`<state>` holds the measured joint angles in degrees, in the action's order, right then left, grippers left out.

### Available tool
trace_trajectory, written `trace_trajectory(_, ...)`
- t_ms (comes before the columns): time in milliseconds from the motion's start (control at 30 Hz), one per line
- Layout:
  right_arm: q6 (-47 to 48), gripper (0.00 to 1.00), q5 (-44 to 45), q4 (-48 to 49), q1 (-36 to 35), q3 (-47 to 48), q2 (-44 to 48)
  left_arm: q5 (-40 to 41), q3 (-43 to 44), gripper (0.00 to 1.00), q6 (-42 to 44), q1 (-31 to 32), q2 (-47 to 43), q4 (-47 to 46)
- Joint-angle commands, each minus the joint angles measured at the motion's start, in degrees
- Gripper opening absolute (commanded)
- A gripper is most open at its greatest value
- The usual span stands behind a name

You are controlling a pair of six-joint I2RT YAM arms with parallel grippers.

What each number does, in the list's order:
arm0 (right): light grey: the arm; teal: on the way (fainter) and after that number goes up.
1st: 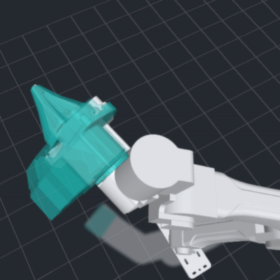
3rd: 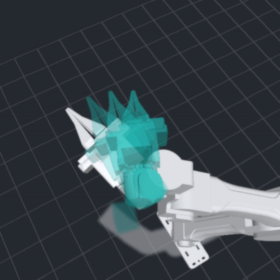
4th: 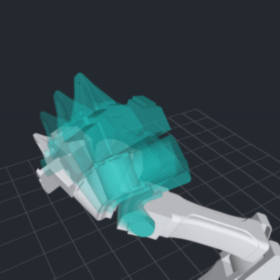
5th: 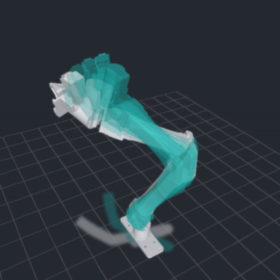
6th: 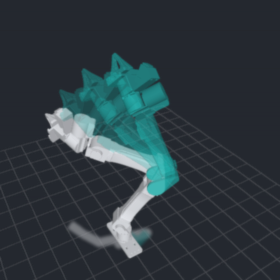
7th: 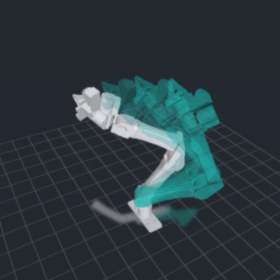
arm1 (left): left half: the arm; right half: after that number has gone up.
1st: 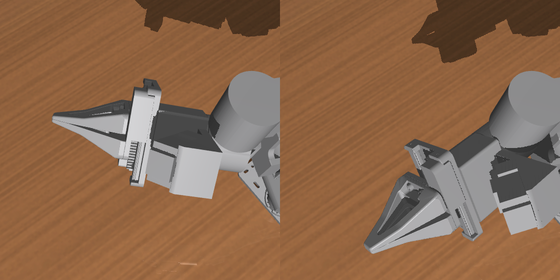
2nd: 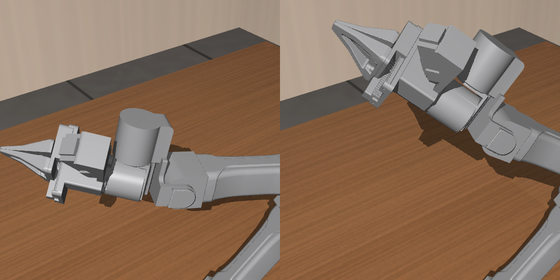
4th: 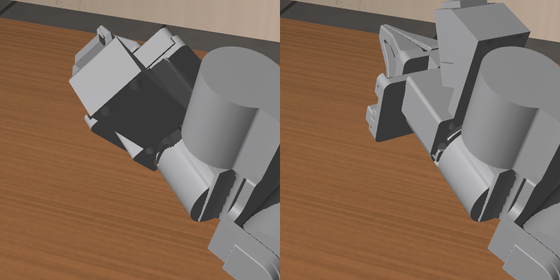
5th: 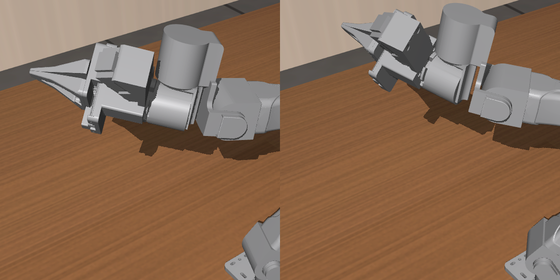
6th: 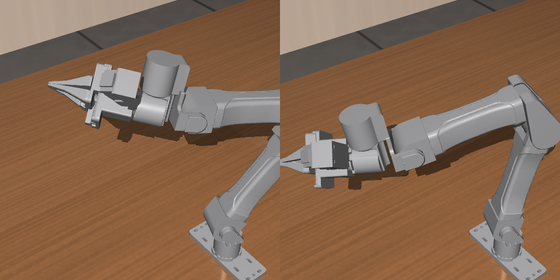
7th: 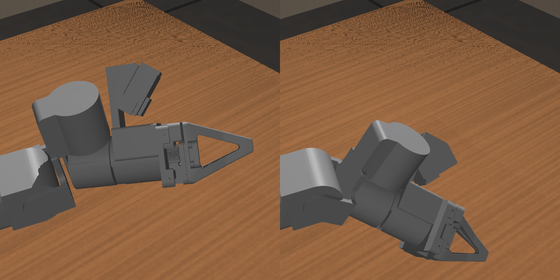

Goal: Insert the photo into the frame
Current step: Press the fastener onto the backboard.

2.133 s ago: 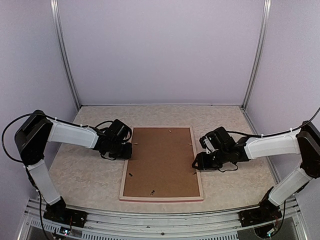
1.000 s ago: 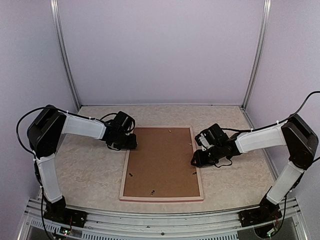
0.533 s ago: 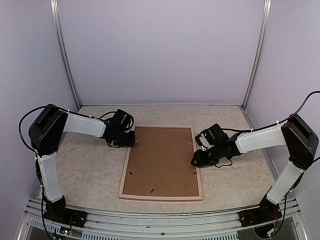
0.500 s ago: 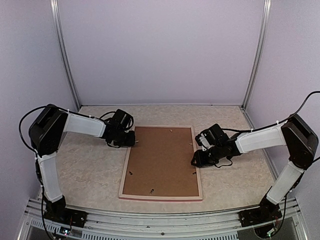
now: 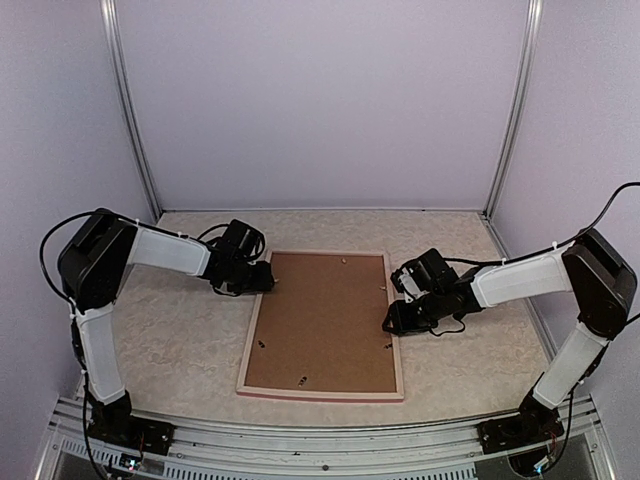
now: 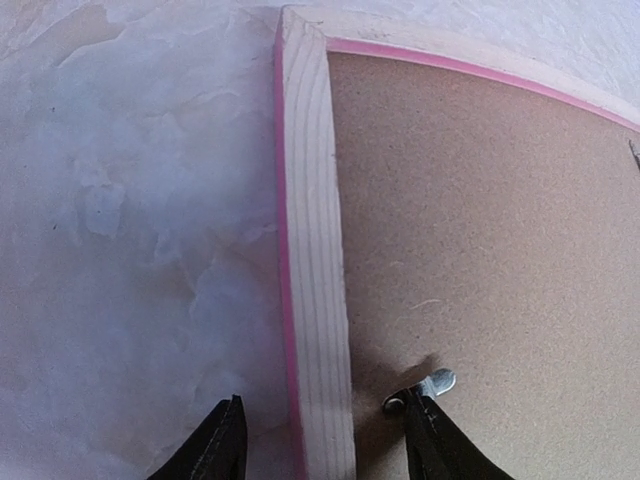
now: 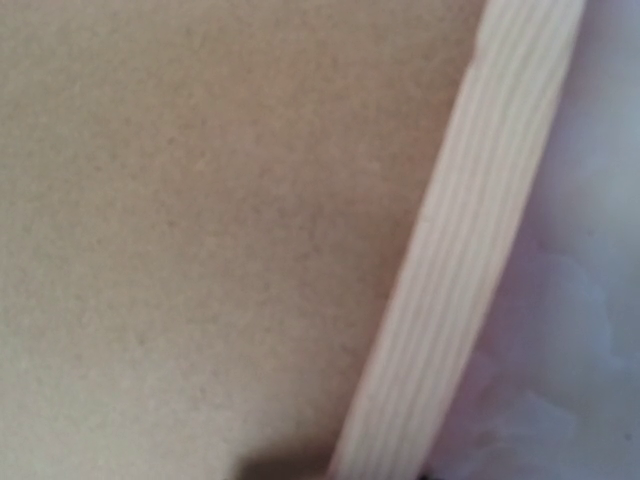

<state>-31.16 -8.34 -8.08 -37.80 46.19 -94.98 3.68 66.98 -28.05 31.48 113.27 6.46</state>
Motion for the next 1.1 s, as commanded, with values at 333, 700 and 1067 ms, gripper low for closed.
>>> trace_trajectory(333,0.0,0.38,-0.7,1.2,0.4,-0.9,0.1,0.7,2.3,0.58,0.3,1.9,1.9,1.3)
trace_trajectory(700,0.1,0.38,-0.7,0.9,0.4,-0.9,0.1,1.5,6.1,0.41,0.4,1.7,5.6,2.3)
trace_trajectory(1067,0.2,0.38,-1.2,0.9,0.4,-0.3,-0.7,0.2,3.6,0.23,-0.1,0.4,5.2,0.4)
